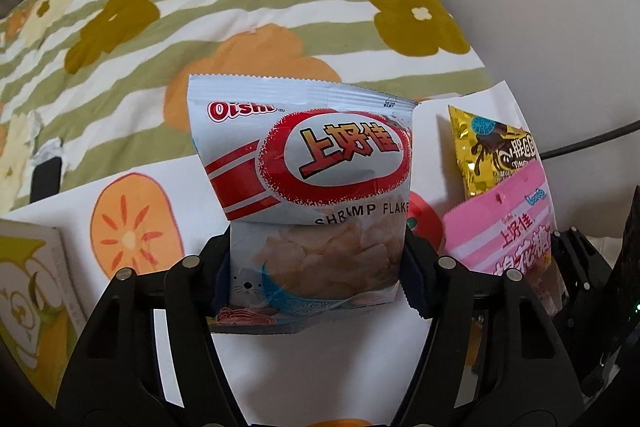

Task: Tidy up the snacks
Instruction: 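Grasp the Oishi shrimp flakes bag with the left tool while the right tool grasps the pink marshmallow bag, then carry both bags over the green box and release them inside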

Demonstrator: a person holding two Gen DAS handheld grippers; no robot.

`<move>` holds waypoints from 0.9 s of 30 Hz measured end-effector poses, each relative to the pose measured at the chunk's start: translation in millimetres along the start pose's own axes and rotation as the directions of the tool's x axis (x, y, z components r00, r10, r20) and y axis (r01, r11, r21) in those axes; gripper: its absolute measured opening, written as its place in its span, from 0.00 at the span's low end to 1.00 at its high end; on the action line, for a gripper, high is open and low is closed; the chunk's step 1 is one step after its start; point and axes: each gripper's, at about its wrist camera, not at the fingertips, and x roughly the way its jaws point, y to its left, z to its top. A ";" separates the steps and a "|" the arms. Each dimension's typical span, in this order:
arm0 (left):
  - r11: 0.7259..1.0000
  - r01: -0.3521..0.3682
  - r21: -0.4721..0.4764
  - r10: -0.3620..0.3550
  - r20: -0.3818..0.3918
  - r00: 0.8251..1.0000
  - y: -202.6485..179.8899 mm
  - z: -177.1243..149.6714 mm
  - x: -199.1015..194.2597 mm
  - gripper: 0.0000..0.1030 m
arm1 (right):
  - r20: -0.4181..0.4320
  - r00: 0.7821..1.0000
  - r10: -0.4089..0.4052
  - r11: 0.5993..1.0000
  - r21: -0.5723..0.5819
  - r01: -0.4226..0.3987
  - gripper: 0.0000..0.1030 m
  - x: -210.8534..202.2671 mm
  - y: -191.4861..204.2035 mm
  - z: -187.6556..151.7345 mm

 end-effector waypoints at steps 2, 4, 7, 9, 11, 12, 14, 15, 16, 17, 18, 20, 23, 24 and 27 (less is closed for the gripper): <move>1.000 -0.003 -0.004 0.003 0.006 1.000 0.9 -2.8 -3.7 0.62 | 0.005 1.000 -0.005 1.000 -0.009 0.005 0.71 -0.6 0.9 -0.5; 1.000 -0.005 -0.011 0.005 0.017 1.000 1.0 -5.9 -9.1 0.62 | 0.019 1.000 -0.010 1.000 -0.028 0.011 0.62 -4.5 3.7 -0.8; 1.000 -0.010 -0.019 0.011 0.041 0.999 0.8 -12.3 -22.6 0.62 | 0.041 0.999 -0.003 0.999 -0.039 0.005 0.59 -11.8 7.8 -0.3; 1.000 -0.017 -0.023 0.018 0.059 0.998 -0.3 -15.8 -32.8 0.62 | 0.062 0.998 0.010 0.999 -0.038 -0.008 0.58 -20.0 10.0 0.6; 0.999 -0.029 -0.029 0.032 0.084 0.996 -1.7 -20.9 -47.0 0.62 | 0.086 0.996 0.025 0.999 -0.045 -0.022 0.58 -31.3 13.6 2.2; 0.999 -0.037 -0.031 0.039 0.095 0.995 -2.6 -23.3 -54.1 0.62 | 0.100 0.994 0.033 0.998 -0.051 -0.028 0.58 -37.8 15.5 3.0; 0.998 -0.045 -0.041 0.050 0.125 0.991 -4.6 -29.7 -72.5 0.62 | 0.120 0.992 0.050 0.997 -0.065 -0.042 0.58 -50.7 19.4 4.2; 0.998 -0.045 -0.048 0.052 0.144 0.988 -5.6 -33.7 -84.4 0.62 | 0.127 0.990 0.057 0.996 -0.070 -0.048 0.58 -55.5 21.8 5.1; 0.997 -0.046 -0.056 0.055 0.164 0.985 -6.2 -37.7 -96.7 0.62 | 0.138 0.988 0.071 0.995 -0.082 -0.060 0.58 -65.1 25.4 6.2; 0.997 -0.049 -0.062 0.059 0.180 0.982 -6.1 -41.1 -105.9 0.62 | 0.146 0.986 0.080 0.993 -0.092 -0.067 0.58 -72.2 28.6 7.3; 0.996 -0.055 -0.069 0.068 0.200 0.977 -6.6 -45.6 -118.4 0.62 | 0.155 0.984 0.088 0.992 -0.103 -0.073 0.58 -78.9 32.2 7.9; 0.993 -0.076 -0.087 0.095 0.239 0.966 -6.4 -54.8 -142.5 0.62 | 0.165 0.979 0.117 0.984 -0.150 -0.092 0.58 -95.8 42.9 11.1; 0.985 -0.092 -0.148 0.132 0.284 0.950 1.8 -68.5 -175.5 0.62 | 0.186 0.968 0.167 0.965 -0.234 -0.122 0.58 -117.1 61.3 16.4; 0.981 -0.093 -0.171 0.142 0.295 0.945 6.1 -73.0 -185.0 0.62 | 0.190 0.964 0.184 0.959 -0.249 -0.134 0.58 -121.8 65.3 17.1; 0.966 -0.097 -0.239 0.174 0.325 0.930 24.3 -87.9 -217.6 0.62 | 0.202 0.945 0.256 0.933 -0.309 -0.186 0.58 -138.8 83.9 24.0</move>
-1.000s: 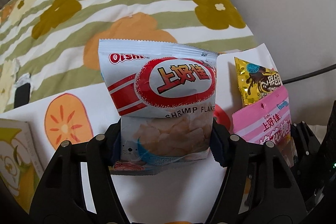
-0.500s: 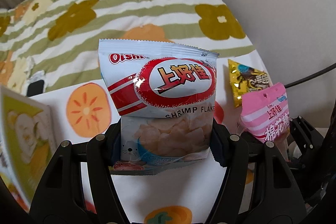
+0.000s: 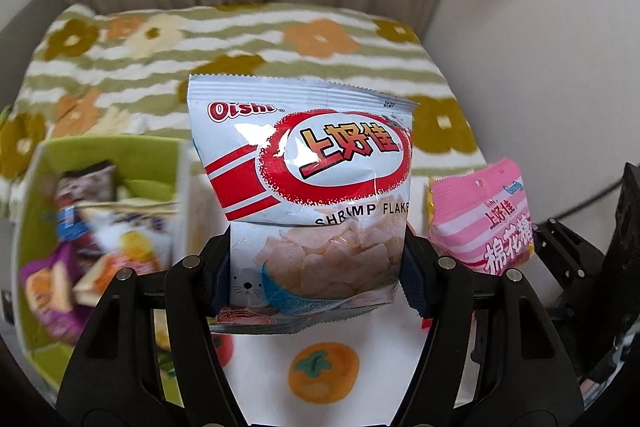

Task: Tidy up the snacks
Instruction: 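Carry both bags over the green box and release them inside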

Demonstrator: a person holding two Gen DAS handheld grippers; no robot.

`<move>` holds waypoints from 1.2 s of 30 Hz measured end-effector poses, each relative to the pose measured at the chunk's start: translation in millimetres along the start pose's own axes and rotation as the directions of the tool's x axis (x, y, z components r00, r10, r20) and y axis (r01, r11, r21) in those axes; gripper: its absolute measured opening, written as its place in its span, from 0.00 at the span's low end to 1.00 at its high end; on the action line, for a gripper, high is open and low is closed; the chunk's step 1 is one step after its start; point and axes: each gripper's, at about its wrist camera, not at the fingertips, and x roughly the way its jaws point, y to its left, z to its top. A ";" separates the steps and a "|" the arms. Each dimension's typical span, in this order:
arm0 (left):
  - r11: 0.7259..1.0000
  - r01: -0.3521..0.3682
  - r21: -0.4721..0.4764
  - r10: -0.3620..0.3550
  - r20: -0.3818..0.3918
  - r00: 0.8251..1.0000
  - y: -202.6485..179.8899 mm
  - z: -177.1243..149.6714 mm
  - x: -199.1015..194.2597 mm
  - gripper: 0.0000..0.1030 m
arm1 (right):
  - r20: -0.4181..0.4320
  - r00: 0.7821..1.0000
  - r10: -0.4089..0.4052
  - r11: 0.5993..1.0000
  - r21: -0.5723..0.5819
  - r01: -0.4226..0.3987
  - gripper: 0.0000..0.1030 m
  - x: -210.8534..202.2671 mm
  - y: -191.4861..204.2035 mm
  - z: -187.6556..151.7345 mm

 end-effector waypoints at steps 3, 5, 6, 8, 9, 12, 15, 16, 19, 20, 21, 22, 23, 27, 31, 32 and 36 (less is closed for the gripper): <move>0.998 -0.054 -0.041 0.055 0.034 0.998 27.1 1.3 -29.0 0.62 | 0.024 0.998 0.060 0.997 -0.049 -0.059 0.58 -4.3 25.3 19.5; 0.994 -0.091 -0.067 0.094 0.054 0.994 46.9 0.8 -45.0 0.62 | 0.042 0.994 0.096 0.993 -0.079 -0.093 0.58 -6.5 42.2 29.9; 0.990 -0.111 -0.088 0.117 0.063 0.991 59.5 1.0 -53.6 0.62 | 0.053 0.992 0.111 0.990 -0.097 -0.106 0.58 -8.0 50.6 35.0; 0.983 -0.132 -0.129 0.142 0.076 0.987 82.9 0.7 -67.0 0.62 | 0.069 0.987 0.143 0.982 -0.132 -0.133 0.58 -9.1 69.8 46.4; 0.978 -0.139 -0.153 0.152 0.081 0.985 98.5 0.8 -74.4 0.62 | 0.071 0.984 0.162 0.978 -0.144 -0.151 0.58 -7.9 80.6 52.6; 0.969 -0.162 -0.188 0.180 0.084 0.980 133.9 0.8 -87.2 0.62 | 0.070 0.977 0.203 0.967 -0.171 -0.188 0.58 -3.5 108.1 65.5; 0.962 -0.174 -0.210 0.196 0.091 0.976 169.1 4.3 -93.3 0.62 | 0.073 0.972 0.225 0.960 -0.188 -0.208 0.58 1.6 134.5 77.9; 0.961 -0.176 -0.214 0.199 0.090 0.976 180.1 5.9 -93.7 0.62 | 0.076 0.971 0.225 0.960 -0.190 -0.208 0.58 4.5 142.9 82.6; 0.961 -0.177 -0.213 0.195 0.068 0.978 213.4 13.3 -88.4 0.62 | 0.082 0.970 0.228 0.961 -0.177 -0.211 0.58 14.3 168.5 99.0; 0.962 -0.174 -0.211 0.190 0.059 0.980 222.6 16.4 -85.4 0.62 | 0.083 0.970 0.229 0.962 -0.173 -0.212 0.58 17.7 175.8 103.6; 0.963 -0.168 -0.209 0.183 0.051 0.982 232.1 18.4 -81.5 0.62 | 0.084 0.971 0.226 0.963 -0.172 -0.209 0.58 21.3 180.9 106.5; 0.965 -0.161 -0.207 0.174 0.042 0.984 240.3 20.3 -77.3 0.62 | 0.083 0.973 0.216 0.965 -0.171 -0.200 0.58 27.6 191.2 111.9; 0.967 -0.153 -0.203 0.162 0.027 0.986 249.6 21.1 -71.8 0.62 | 0.082 0.974 0.210 0.966 -0.169 -0.194 0.58 32.9 196.2 115.4; 0.979 -0.099 -0.177 0.092 -0.044 0.995 280.8 24.0 -47.5 0.62 | 0.065 0.981 0.182 0.975 -0.141 -0.172 0.58 52.6 216.8 127.1; 0.987 -0.054 -0.153 0.034 -0.128 0.991 295.9 19.6 -24.4 0.85 | 0.034 0.988 0.152 0.983 -0.104 -0.148 0.58 75.3 232.2 135.9; 0.989 -0.041 -0.140 0.020 -0.147 0.989 297.9 17.1 -19.0 0.90 | 0.026 0.989 0.148 0.985 -0.094 -0.145 0.58 80.4 235.3 137.7; 0.991 0.007 -0.134 -0.030 -0.169 0.985 306.5 6.4 -13.2 0.90 | -0.003 0.993 0.116 0.991 -0.064 -0.116 0.58 96.8 244.4 137.9</move>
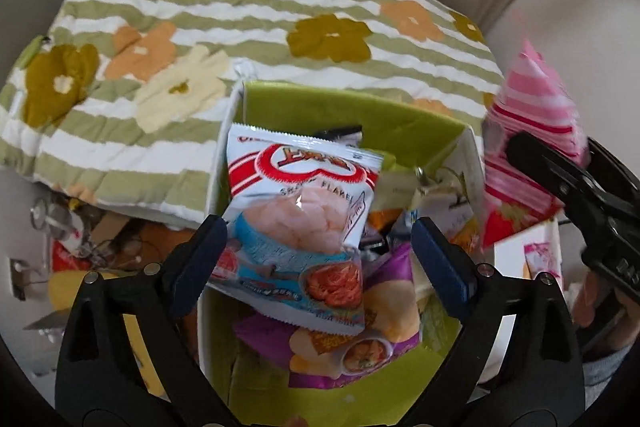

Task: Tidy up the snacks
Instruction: 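Carry both bags over the green box and release them inside, then grasp the gold chocolate bag with the left tool while the right tool grasps the pink candy bag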

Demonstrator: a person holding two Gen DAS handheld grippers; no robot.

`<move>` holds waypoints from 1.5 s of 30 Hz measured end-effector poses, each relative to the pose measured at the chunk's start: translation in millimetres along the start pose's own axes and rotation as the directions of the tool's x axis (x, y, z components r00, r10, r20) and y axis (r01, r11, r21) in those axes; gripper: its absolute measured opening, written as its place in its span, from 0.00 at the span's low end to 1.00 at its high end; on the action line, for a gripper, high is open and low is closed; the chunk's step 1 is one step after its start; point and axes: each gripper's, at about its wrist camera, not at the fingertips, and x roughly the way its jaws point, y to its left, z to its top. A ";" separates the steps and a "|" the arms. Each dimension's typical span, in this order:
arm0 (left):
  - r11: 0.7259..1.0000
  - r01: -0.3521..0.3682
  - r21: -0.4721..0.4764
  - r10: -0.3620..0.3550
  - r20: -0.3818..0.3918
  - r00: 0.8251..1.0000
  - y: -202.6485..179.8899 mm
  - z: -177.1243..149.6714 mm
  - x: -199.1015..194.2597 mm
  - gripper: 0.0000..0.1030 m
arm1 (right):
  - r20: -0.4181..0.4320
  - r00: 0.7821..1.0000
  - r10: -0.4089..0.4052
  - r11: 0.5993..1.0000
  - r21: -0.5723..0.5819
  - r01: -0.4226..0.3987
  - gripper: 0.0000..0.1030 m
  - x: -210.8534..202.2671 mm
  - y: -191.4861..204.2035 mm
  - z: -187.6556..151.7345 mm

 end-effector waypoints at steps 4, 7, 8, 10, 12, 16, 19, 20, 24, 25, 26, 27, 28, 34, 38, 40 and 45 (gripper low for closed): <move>0.998 0.060 0.013 -0.060 0.036 0.998 4.4 -3.6 -14.3 0.90 | -0.023 1.000 -0.021 1.000 0.018 0.022 0.58 7.7 6.1 0.5; 0.997 0.074 0.038 -0.076 0.075 0.994 5.0 -1.9 -27.1 0.90 | -0.053 0.998 -0.022 0.999 0.034 0.023 0.58 12.3 8.1 3.7; 0.997 0.066 0.044 -0.070 0.089 0.994 6.0 -0.9 -31.1 0.90 | -0.066 0.998 -0.019 0.999 0.038 0.021 0.58 14.5 8.5 4.2; 0.998 0.049 0.048 -0.053 0.099 0.994 6.9 0.0 -34.2 0.90 | -0.092 0.996 -0.015 0.999 0.047 0.019 0.59 21.0 9.9 7.2; 0.998 0.035 0.045 -0.039 0.104 0.994 12.4 -0.6 -35.8 0.90 | -0.129 0.992 -0.006 0.998 0.060 0.014 0.63 29.9 10.7 7.8; 0.999 0.032 0.034 -0.036 0.100 0.994 23.3 -4.4 -36.0 0.90 | -0.116 0.993 0.004 0.997 0.081 0.005 0.97 33.6 12.4 3.7; 0.999 0.031 0.028 -0.034 0.091 0.995 28.1 -7.4 -33.1 0.90 | -0.109 0.994 -0.009 0.995 0.095 0.020 0.98 33.4 10.2 -3.7; 0.999 0.034 0.026 -0.036 0.088 0.995 28.9 -8.5 -32.0 0.90 | -0.108 0.994 -0.010 0.995 0.101 0.021 0.98 33.1 10.3 -6.0; 0.999 0.035 0.024 -0.037 0.087 0.996 28.2 -12.6 -31.8 0.90 | -0.094 0.995 -0.009 0.993 0.120 0.020 0.98 28.7 9.1 -11.8; 0.999 0.032 0.026 -0.034 0.087 0.996 27.6 -13.4 -32.0 0.90 | -0.087 0.996 -0.009 0.993 0.120 0.020 0.98 26.4 9.5 -12.4; 0.999 0.028 0.029 -0.031 0.087 0.996 26.2 -14.5 -33.2 0.90 | -0.083 0.996 -0.010 0.993 0.119 0.020 0.98 24.4 10.4 -12.7; 0.999 0.025 0.033 -0.028 0.088 0.996 24.8 -15.6 -34.6 0.90 | -0.079 0.997 -0.012 0.993 0.117 0.021 0.98 21.7 11.4 -13.4; 0.999 0.020 0.034 -0.023 0.090 0.996 22.8 -16.2 -36.2 0.90 | -0.075 0.997 -0.014 0.993 0.117 0.023 0.98 19.5 12.1 -13.6; 0.997 0.009 0.074 -0.019 0.127 0.992 2.7 -19.8 -55.9 0.90 | -0.028 0.999 -0.027 0.991 0.131 0.031 0.98 -12.0 14.0 -17.5; 0.992 0.014 0.128 -0.034 0.157 0.987 -22.6 -19.4 -66.9 0.90 | 0.010 0.998 -0.060 0.987 0.152 0.057 0.98 -42.9 6.5 -24.6; 0.987 0.020 0.159 -0.047 0.167 0.985 -36.6 -18.0 -69.1 0.90 | 0.026 0.996 -0.086 0.982 0.170 0.081 0.98 -59.2 0.2 -30.1; 0.962 0.081 0.262 -0.123 0.151 0.981 -90.0 -11.1 -62.8 0.90 | 0.046 0.980 -0.195 0.955 0.237 0.178 0.98 -104.3 -26.4 -60.1</move>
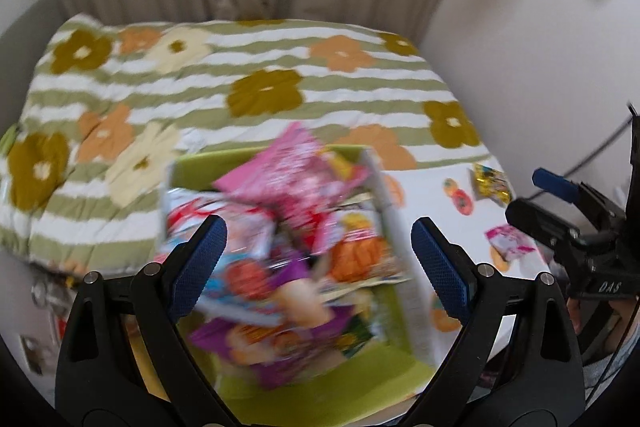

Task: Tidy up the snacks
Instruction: 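Grasp the gold chocolate bag with the left tool while the right tool grasps the pink candy bag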

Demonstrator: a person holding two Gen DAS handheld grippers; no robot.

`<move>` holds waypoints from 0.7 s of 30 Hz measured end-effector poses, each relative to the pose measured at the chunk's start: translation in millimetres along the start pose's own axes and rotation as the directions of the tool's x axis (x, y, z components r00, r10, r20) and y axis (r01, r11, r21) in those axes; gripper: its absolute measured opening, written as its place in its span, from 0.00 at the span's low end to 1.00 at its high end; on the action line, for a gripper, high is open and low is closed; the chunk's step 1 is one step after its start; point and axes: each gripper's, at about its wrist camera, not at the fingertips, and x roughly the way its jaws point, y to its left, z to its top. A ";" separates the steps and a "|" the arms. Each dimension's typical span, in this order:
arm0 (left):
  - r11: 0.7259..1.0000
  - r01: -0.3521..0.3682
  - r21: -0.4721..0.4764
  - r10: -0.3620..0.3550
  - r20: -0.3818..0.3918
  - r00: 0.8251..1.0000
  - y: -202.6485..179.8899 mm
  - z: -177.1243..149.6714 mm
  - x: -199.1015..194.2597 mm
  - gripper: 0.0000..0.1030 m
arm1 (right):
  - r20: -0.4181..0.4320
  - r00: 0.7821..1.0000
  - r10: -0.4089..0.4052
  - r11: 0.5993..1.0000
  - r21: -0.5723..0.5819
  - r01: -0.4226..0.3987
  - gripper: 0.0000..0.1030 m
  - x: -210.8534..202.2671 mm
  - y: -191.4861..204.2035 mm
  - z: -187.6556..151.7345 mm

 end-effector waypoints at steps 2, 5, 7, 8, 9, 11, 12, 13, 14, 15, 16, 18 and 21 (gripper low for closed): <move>0.998 0.041 0.054 -0.041 -0.003 0.999 -26.1 8.3 7.9 0.90 | 0.004 0.999 -0.033 0.999 0.038 0.033 0.98 -12.0 -18.9 -8.3; 0.987 0.095 0.130 -0.094 -0.012 0.995 -66.6 19.4 22.1 0.90 | -0.001 0.993 -0.117 0.987 0.111 0.117 0.98 -32.9 -51.4 -26.1; 0.976 0.132 0.171 -0.129 -0.024 0.991 -94.1 27.8 32.0 0.90 | 0.003 0.984 -0.176 0.973 0.156 0.173 0.98 -46.7 -72.5 -38.1; 0.969 0.154 0.191 -0.150 -0.033 0.988 -109.4 32.1 36.9 0.90 | 0.003 0.980 -0.201 0.965 0.171 0.198 0.98 -50.4 -80.7 -40.3; 0.960 0.177 0.217 -0.172 -0.044 0.984 -127.8 37.6 43.2 0.90 | -0.004 0.970 -0.245 0.951 0.195 0.241 0.98 -57.7 -93.7 -47.2; 0.941 0.200 0.274 -0.193 -0.051 0.980 -163.4 47.2 53.5 0.90 | -0.019 0.951 -0.308 0.924 0.234 0.304 0.98 -69.7 -114.7 -57.0; 0.933 0.197 0.301 -0.191 -0.049 0.980 -179.3 51.5 57.5 0.90 | -0.023 0.943 -0.331 0.910 0.257 0.326 0.98 -75.6 -126.6 -62.7; 0.923 0.198 0.329 -0.193 -0.049 0.980 -195.7 55.1 61.7 0.90 | -0.030 0.939 -0.343 0.900 0.277 0.338 0.98 -79.7 -136.6 -66.8; 0.906 0.208 0.369 -0.202 -0.054 0.978 -217.5 59.2 68.3 0.90 | -0.040 0.935 -0.353 0.886 0.306 0.347 0.98 -84.2 -148.8 -73.1; 0.890 0.214 0.403 -0.207 -0.061 0.976 -234.7 62.1 74.2 0.90 | -0.045 0.933 -0.357 0.877 0.328 0.351 0.98 -87.8 -157.8 -78.9; 0.875 0.214 0.434 -0.206 -0.068 0.976 -250.2 64.6 80.6 0.90 | -0.054 0.929 -0.365 0.862 0.358 0.360 0.98 -91.9 -170.9 -86.3; 0.827 0.203 0.524 -0.186 -0.085 0.979 -288.4 68.2 100.2 0.90 | -0.068 0.924 -0.377 0.836 0.404 0.371 0.98 -96.9 -189.8 -98.3; 0.767 0.186 0.614 -0.146 -0.116 0.983 -333.7 71.3 135.3 0.90 | -0.088 0.922 -0.377 0.797 0.477 0.371 0.98 -99.6 -211.9 -116.2</move>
